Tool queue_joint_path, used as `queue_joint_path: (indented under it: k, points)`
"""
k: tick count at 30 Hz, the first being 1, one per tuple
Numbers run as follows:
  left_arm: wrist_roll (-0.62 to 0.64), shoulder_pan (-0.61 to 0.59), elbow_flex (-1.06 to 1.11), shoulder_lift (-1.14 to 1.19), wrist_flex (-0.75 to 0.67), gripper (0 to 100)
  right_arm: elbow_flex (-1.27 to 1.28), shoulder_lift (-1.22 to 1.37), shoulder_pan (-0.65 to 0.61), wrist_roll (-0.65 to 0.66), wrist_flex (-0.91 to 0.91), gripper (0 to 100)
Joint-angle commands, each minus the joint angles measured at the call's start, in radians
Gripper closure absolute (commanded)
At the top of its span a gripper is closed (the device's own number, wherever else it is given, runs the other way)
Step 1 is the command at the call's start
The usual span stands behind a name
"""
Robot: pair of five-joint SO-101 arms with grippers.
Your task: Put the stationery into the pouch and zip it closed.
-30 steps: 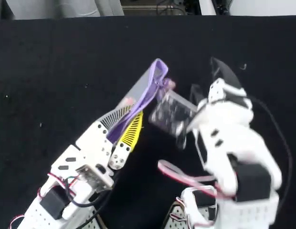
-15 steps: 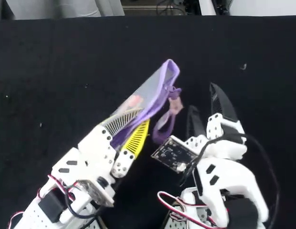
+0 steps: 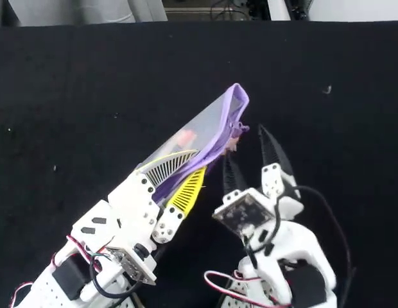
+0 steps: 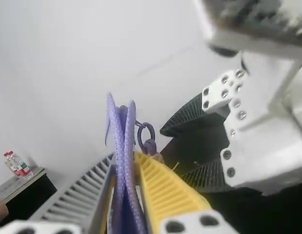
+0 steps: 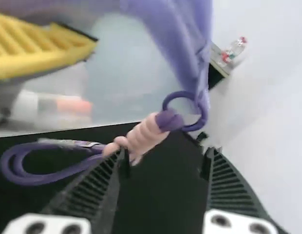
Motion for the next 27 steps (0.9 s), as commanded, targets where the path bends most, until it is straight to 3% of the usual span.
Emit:
queue_joint_path:
  k: [1,11,17,27]
  points:
    - [-0.012,0.013,-0.104,-0.009,-0.028,97,0.065,-0.088,-0.014,-0.101,-0.107,75.5]
    - [-0.014,0.004,-0.096,-0.009,-0.028,97,0.041,-0.088,-0.015,-0.393,-0.207,75.5]
    - [-0.014,0.005,-0.101,-0.011,-0.028,97,0.050,-0.088,-0.012,-0.414,-0.195,75.5]
    - [-0.014,0.004,-0.094,-0.011,-0.028,97,-0.070,-0.088,-0.012,-0.497,-0.021,75.5]
